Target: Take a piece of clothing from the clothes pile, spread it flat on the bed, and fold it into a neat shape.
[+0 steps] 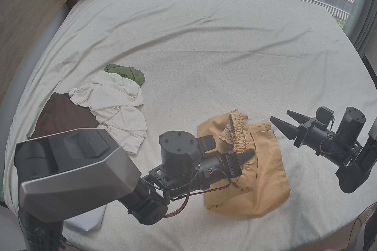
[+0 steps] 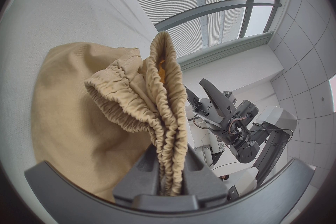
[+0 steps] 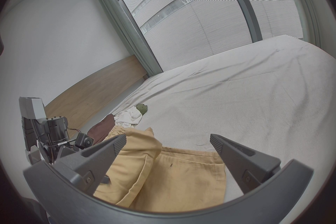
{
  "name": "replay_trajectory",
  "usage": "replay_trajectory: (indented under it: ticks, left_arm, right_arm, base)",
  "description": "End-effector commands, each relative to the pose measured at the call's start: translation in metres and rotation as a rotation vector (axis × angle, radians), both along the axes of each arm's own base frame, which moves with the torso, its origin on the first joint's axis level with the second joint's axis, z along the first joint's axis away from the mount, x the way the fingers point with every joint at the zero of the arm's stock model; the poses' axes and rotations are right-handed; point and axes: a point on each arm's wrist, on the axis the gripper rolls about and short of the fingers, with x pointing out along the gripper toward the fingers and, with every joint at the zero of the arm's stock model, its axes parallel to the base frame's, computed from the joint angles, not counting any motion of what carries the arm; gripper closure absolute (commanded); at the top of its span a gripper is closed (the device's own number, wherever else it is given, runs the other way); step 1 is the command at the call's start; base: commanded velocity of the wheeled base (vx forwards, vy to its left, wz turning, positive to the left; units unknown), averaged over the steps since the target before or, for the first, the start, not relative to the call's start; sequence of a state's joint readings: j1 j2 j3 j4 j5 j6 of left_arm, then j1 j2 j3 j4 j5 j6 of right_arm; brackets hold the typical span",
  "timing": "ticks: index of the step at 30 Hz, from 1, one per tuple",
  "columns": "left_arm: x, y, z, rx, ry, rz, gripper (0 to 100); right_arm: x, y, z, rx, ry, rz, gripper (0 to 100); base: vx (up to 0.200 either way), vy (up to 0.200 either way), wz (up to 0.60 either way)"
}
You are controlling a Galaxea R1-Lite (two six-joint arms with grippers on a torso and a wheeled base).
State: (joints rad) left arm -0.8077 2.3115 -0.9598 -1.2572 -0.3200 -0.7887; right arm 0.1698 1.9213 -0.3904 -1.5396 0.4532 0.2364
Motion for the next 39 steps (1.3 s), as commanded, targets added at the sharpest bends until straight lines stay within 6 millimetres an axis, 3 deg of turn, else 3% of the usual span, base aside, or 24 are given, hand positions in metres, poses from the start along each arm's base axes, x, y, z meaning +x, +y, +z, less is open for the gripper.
replay_trajectory:
  ticks: [1,3,4,16,23,31,39]
  left_arm:
    - [0.001,-0.001,-0.008,0.013,0.012,-0.001,100]
    - [0.001,-0.001,-0.009,0.014,0.013,-0.001,100]
    - [0.001,-0.001,-0.008,0.013,0.012,-0.001,0]
    - [-0.003,-0.009,-0.003,-0.001,-0.005,0.008,0]
    - [-0.003,-0.001,0.002,0.000,-0.012,0.053,0]
    - [-0.008,0.028,0.010,0.048,-0.041,0.092,0]
    - [-0.010,0.083,0.034,0.054,-0.056,0.197,0]
  right_arm:
    - [0.000,0.000,0.000,0.000,-0.002,0.001,0]
    - [0.000,0.000,0.000,0.000,-0.001,0.001,0]
    - [0.000,0.000,0.000,0.000,-0.001,0.001,0]
    - [-0.001,0.000,0.000,0.000,0.001,0.001,0]
    - [-0.001,0.000,-0.002,-0.003,0.008,0.001,0]
    - [-0.004,-0.001,-0.008,-0.010,0.038,0.000,0]
    - [-0.015,-0.002,-0.024,-0.027,0.121,0.002,0]
  base:
    - [0.000,0.000,0.00]
    - [0.000,0.000,0.00]
    - [0.000,0.000,0.00]
    - [0.000,0.000,0.00]
    - [0.000,0.000,0.00]
    - [0.000,0.000,0.00]
    - [0.000,0.000,0.00]
